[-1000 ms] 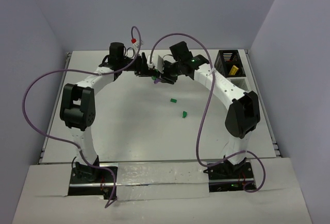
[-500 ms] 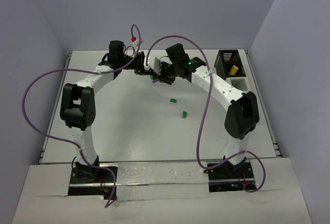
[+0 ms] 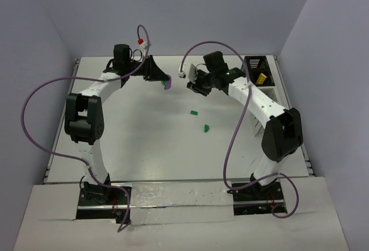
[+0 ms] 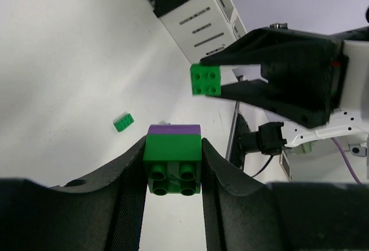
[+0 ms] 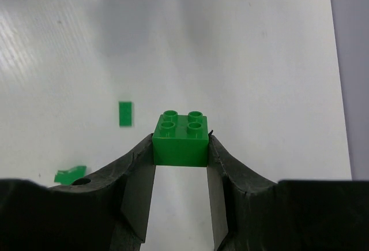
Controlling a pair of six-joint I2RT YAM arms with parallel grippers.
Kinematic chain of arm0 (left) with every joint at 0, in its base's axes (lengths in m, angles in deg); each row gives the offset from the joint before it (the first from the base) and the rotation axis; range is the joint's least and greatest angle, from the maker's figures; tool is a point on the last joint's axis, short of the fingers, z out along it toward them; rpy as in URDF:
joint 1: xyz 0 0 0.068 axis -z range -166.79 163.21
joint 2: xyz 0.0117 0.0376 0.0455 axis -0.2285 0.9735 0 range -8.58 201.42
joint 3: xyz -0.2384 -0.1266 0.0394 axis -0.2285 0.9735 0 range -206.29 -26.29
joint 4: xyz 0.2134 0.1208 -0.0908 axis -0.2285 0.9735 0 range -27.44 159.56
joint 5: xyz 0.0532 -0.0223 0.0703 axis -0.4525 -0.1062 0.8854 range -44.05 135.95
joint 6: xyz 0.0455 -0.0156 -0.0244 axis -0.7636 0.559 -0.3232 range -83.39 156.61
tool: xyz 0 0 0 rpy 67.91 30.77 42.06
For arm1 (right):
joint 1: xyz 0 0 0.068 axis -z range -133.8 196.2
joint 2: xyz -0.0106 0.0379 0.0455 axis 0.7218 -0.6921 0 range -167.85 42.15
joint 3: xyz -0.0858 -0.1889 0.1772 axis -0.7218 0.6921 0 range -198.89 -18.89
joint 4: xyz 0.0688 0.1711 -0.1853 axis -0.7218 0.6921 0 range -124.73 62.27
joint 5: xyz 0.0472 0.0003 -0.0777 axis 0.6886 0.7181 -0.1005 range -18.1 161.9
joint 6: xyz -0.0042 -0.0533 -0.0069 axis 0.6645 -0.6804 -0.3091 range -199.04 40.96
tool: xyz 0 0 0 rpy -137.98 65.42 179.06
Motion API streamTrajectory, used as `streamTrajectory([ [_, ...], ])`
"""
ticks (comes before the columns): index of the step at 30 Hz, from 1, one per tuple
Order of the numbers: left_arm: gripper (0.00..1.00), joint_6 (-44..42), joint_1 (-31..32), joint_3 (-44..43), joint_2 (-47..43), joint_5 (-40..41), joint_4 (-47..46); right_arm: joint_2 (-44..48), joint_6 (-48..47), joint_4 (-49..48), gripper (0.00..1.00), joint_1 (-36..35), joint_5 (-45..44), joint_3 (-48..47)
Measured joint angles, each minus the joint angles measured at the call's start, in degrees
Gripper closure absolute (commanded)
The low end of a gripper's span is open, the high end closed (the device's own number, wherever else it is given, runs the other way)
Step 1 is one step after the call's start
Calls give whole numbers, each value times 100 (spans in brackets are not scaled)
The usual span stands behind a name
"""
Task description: Sort the legos into containers by color
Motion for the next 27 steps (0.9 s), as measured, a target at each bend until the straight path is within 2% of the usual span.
streamTrajectory([
  [10, 100, -37, -67, -6, 0, 31, -298, 720, 216, 437, 100, 840, -10, 524],
  [20, 100, -1529, 262, -203, -13, 899, 461, 1765, 819, 1154, 100, 2242, 87, 558],
  [27, 100, -2015, 490, -203, -13, 1206, 510, 2178, 1103, 1728, 100, 3290, 116, 582],
])
